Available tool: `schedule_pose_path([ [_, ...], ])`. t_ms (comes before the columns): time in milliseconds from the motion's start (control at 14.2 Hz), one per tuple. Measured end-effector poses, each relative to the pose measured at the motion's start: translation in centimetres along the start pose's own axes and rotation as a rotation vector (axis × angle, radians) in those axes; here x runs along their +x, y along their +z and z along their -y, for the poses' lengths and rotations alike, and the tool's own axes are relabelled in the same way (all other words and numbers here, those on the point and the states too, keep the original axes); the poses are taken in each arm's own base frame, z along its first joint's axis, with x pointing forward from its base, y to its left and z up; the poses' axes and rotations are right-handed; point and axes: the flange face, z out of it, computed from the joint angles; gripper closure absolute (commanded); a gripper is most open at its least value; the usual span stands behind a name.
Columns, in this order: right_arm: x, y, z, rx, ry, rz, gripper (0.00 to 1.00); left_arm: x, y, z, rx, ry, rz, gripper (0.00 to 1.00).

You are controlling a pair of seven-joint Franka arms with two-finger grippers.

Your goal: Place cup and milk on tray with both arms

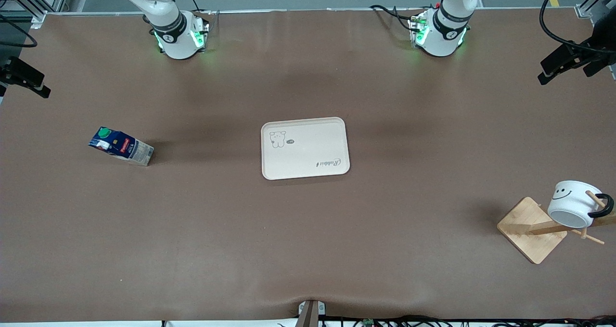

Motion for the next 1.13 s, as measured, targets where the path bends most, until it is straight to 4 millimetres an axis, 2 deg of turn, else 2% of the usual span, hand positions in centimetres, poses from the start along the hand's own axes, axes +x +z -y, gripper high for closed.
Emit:
schedule_pose_path([
  [1129,0.07,0.14,-0.05,0.0,0.001,0.003,0.0,0.57,0.78,-0.06,0.001,0.001,0.016,0.0],
])
